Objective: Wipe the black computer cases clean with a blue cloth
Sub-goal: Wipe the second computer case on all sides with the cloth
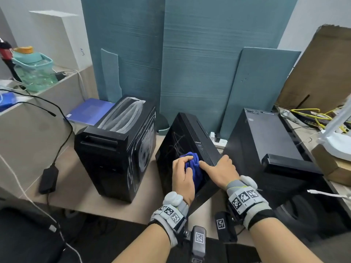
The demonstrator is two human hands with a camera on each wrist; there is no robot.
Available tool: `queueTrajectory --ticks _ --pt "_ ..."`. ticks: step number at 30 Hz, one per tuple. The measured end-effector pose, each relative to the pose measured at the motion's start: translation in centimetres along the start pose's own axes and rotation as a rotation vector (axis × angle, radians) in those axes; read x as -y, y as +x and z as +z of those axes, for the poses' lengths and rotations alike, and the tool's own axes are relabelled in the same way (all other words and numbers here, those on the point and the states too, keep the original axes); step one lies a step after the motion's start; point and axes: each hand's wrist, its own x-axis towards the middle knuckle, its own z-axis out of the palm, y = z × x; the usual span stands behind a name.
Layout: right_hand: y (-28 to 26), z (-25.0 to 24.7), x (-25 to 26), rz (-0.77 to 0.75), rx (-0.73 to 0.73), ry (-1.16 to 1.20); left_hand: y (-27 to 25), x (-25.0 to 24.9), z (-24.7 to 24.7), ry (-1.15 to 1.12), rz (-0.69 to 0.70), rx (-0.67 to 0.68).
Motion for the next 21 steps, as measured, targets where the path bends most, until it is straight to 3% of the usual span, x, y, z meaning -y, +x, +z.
queueTrajectory --ticks 6,12,16,21 --pt "1.0 0.0 0.9 -0.018 -0.014 -0.097 -0.6 1.3 0.5 0.076 0.039 0.029" --pt "2.0 0.5 1.6 0.046 -0.056 -0.097 0.4 1.7 0.5 0.089 -0.078 -0.047" --pt "2.9 0.0 1.4 0.094 -0.006 -0.074 0.8 1.7 0.6 0.111 -0.142 -0.087" --pt "3.4 -0.3 0.7 0.085 0.031 -0.082 0.5 0.1 2.8 -0.021 -0.031 -0.063"
